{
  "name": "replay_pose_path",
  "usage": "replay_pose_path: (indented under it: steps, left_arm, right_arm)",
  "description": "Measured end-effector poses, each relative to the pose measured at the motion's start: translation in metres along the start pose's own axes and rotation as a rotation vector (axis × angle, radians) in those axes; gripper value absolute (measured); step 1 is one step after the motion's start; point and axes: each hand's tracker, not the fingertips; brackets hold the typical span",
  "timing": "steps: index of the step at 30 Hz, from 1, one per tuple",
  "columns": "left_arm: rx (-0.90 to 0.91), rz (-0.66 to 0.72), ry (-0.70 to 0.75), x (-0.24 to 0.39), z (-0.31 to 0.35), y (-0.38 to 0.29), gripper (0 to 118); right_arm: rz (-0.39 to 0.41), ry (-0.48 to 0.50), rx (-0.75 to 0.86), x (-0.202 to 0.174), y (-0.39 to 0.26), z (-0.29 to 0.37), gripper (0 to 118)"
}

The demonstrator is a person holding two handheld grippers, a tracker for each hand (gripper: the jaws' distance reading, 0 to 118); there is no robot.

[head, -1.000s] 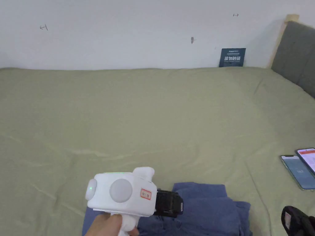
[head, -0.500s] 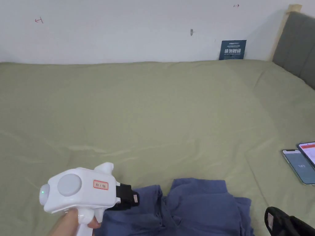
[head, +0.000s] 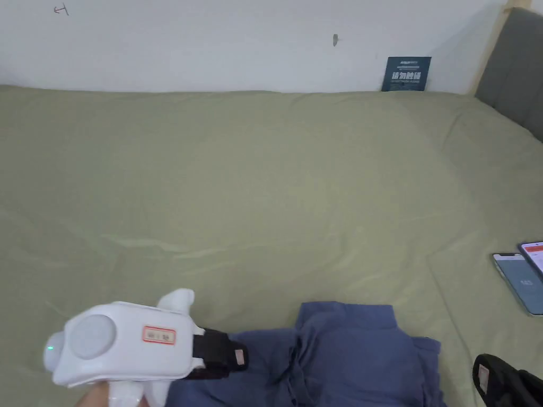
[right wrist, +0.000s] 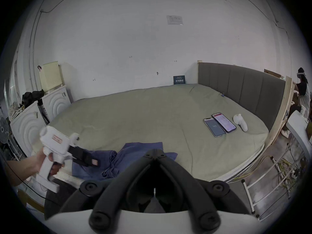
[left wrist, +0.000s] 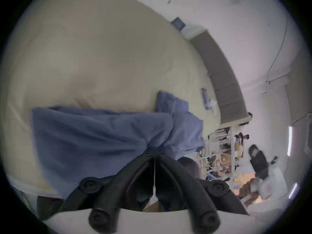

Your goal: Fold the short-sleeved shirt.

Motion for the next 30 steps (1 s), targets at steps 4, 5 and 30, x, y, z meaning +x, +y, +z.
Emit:
replay_pose_path:
  steps: [4, 5, 30]
  left_arm:
    - [0.072, -0.024, 0.105, -0.019, 0.069, 0.000, 2]
    - [0.073, -0.036, 0.150, -0.028, 0.080, -0.002, 2]
    - [-0.070, 0.207, -0.139, -0.125, -0.011, 0.001, 16]
  right_arm:
    - [-0.014, 0.040, -0.016, -0.011, 0.001, -0.008, 0]
    - [-0.011, 0.046, -0.017, -0.014, -0.001, -0.010, 0]
    - [0.040, 0.021, -0.065, -0.029, 0.002, -0.017, 0]
